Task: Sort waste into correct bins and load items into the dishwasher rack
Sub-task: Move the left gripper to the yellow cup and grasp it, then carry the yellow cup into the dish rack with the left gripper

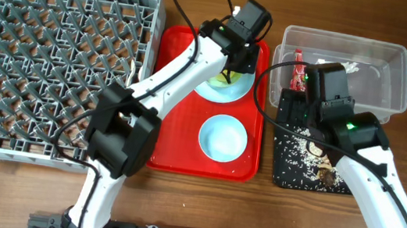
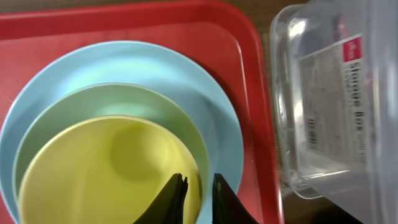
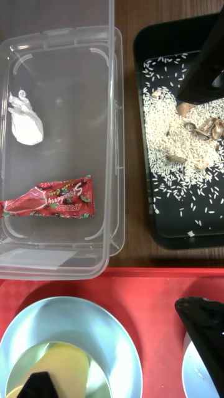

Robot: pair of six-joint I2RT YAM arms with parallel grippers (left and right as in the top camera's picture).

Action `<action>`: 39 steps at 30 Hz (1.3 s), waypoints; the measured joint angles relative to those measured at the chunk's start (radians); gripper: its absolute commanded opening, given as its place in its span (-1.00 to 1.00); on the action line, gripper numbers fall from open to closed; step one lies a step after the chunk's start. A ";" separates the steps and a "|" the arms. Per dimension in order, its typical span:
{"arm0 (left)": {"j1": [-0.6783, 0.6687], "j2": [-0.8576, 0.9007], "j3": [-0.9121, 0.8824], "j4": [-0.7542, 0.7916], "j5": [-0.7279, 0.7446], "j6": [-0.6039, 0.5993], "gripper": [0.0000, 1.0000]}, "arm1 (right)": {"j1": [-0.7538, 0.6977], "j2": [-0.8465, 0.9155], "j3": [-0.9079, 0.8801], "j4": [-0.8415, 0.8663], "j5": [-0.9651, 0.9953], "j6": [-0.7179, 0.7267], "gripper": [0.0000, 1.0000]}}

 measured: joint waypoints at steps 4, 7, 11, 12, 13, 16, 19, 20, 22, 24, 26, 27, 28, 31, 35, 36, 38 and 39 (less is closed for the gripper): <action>0.000 0.003 0.000 -0.003 -0.014 0.000 -0.65 | 0.000 0.000 0.000 0.000 0.000 0.000 1.00; 0.000 0.003 -0.003 -0.010 -0.022 0.000 -0.77 | 0.000 0.000 0.000 0.000 0.000 0.000 1.00; 0.000 0.003 -0.026 -0.011 -0.024 0.001 -0.78 | 0.000 0.000 0.000 0.000 0.000 0.000 0.99; 0.000 0.003 -0.031 -0.013 -0.024 0.001 -0.78 | 0.000 0.000 0.000 0.000 0.000 0.000 0.99; 0.000 0.003 -0.031 -0.014 -0.024 0.001 -0.79 | 0.000 0.000 0.000 0.000 0.000 0.000 0.99; 0.000 0.003 -0.032 -0.019 -0.024 0.000 -0.92 | 0.000 0.000 0.000 0.000 0.000 0.000 0.99; 0.001 0.003 -0.032 -0.018 -0.043 0.007 -0.92 | 0.000 0.000 0.000 0.000 0.000 0.000 0.99; 0.001 0.001 -0.032 -0.019 -0.051 0.007 -0.92 | 0.000 0.000 0.000 0.000 0.000 0.000 0.99; 0.008 -0.016 -0.032 -0.039 -0.057 0.007 -0.92 | 0.000 0.000 0.000 0.000 0.000 0.000 0.99; 0.041 -0.074 -0.039 -0.095 -0.022 0.016 -0.92 | 0.000 0.000 0.000 0.000 0.000 0.000 0.99; 0.090 -0.160 -0.040 -0.156 0.047 0.032 -0.92 | 0.000 0.000 0.000 0.000 0.000 0.000 1.00; 0.141 -0.241 -0.040 -0.225 0.129 0.047 -0.92 | 0.000 0.000 0.000 0.000 0.000 0.000 0.99; 0.185 -0.303 -0.039 -0.262 0.189 0.068 -0.92 | 0.000 0.000 0.000 0.000 0.000 0.000 0.99; 0.358 -0.463 -0.037 -0.482 0.400 0.161 -0.92 | 0.000 0.000 0.000 0.001 0.000 0.000 0.99; 0.628 -0.550 -0.027 -0.825 0.689 0.429 -0.92 | 0.000 0.000 0.000 0.000 0.000 0.000 0.99; 0.675 -0.550 -0.039 -0.855 0.747 0.492 -0.92 | 0.000 0.000 0.000 0.001 0.000 0.000 0.99; 0.768 -0.549 -0.101 -0.859 0.877 0.618 -0.92 | 0.000 0.000 0.000 0.001 0.000 0.000 0.99; 0.795 -0.549 -0.136 -0.859 0.916 0.654 -0.92 | 0.000 0.000 0.000 0.001 0.000 0.000 0.99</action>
